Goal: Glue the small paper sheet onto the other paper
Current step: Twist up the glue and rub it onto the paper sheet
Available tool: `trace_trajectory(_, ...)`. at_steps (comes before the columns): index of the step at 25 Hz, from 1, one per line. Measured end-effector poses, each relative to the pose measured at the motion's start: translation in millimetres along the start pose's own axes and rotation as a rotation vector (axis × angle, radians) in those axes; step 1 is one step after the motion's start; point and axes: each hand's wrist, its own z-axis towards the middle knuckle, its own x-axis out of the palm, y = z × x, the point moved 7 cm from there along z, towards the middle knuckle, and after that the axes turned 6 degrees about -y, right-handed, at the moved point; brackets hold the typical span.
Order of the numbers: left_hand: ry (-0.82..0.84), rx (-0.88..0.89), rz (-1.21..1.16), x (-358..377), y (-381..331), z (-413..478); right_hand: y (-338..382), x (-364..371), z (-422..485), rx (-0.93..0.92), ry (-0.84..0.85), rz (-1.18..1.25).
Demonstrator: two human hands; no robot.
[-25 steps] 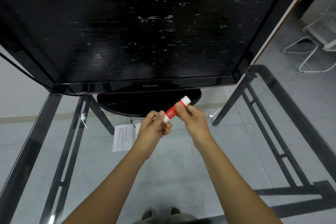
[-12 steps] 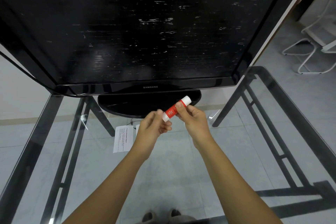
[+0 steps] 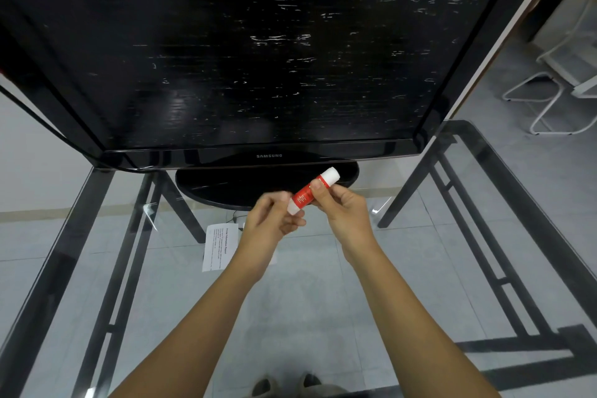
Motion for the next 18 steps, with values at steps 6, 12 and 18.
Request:
trace_trajectory(6, -0.015, 0.189, 0.083, -1.4, -12.3, -1.0, -1.0, 1.4, -1.5, 0.009, 0.003, 0.007)
trace_trajectory(12, 0.001, 0.051, 0.069, -5.2, -1.9, -0.6, -0.1, 2.2, -0.5, 0.006, -0.006, -0.003)
trace_trajectory(18, 0.007, 0.168, 0.056, -7.4, -11.7, -1.8, -0.8, 5.9, -1.4, 0.004, 0.009, 0.0)
